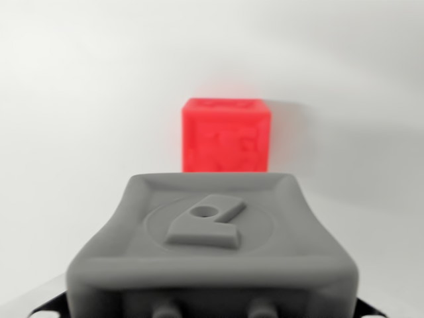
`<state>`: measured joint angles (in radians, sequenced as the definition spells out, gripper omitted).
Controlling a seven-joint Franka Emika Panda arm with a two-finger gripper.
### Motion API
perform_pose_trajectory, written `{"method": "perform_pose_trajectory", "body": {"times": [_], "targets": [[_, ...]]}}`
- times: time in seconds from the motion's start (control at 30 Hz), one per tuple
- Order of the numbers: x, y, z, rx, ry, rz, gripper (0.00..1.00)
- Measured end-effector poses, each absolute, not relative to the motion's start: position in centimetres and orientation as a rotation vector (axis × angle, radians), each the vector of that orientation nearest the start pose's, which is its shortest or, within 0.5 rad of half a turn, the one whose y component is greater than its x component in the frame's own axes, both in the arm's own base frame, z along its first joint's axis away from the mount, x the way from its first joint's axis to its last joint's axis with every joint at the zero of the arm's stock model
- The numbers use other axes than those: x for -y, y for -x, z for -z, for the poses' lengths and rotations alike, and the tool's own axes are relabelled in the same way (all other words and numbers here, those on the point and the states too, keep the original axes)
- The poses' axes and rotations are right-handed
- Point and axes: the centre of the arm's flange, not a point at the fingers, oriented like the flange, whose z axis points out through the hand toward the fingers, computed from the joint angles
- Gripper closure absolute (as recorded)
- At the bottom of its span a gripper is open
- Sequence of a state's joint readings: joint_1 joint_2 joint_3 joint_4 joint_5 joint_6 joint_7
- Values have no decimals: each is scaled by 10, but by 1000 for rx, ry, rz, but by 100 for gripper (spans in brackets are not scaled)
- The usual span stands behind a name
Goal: Destack cube
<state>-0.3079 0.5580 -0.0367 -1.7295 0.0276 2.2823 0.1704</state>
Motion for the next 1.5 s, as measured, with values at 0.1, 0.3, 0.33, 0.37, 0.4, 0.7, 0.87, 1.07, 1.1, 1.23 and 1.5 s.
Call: {"method": "perform_pose_trajectory", "body": {"times": [0.1, 0.3, 0.33, 0.37, 0.4, 0.7, 0.87, 1.07, 1.1, 1.23, 1.5], "targets": [[219, -626, -259, -809, 3033, -8, 100], [213, -616, -260, -790, 3038, -5, 100], [212, -615, -259, -787, 3039, -6, 100], [211, -614, -259, -785, 3039, -6, 100], [210, -612, -259, -782, 3040, -6, 100], [199, -598, -257, -754, 3047, -6, 100], [193, -589, -256, -737, 3051, -7, 100], [187, -581, -255, -719, 3055, -7, 100], [186, -579, -254, -716, 3056, -7, 100], [181, -572, -254, -703, 3059, -8, 100], [172, -560, -252, -675, 3065, -8, 100]]}}
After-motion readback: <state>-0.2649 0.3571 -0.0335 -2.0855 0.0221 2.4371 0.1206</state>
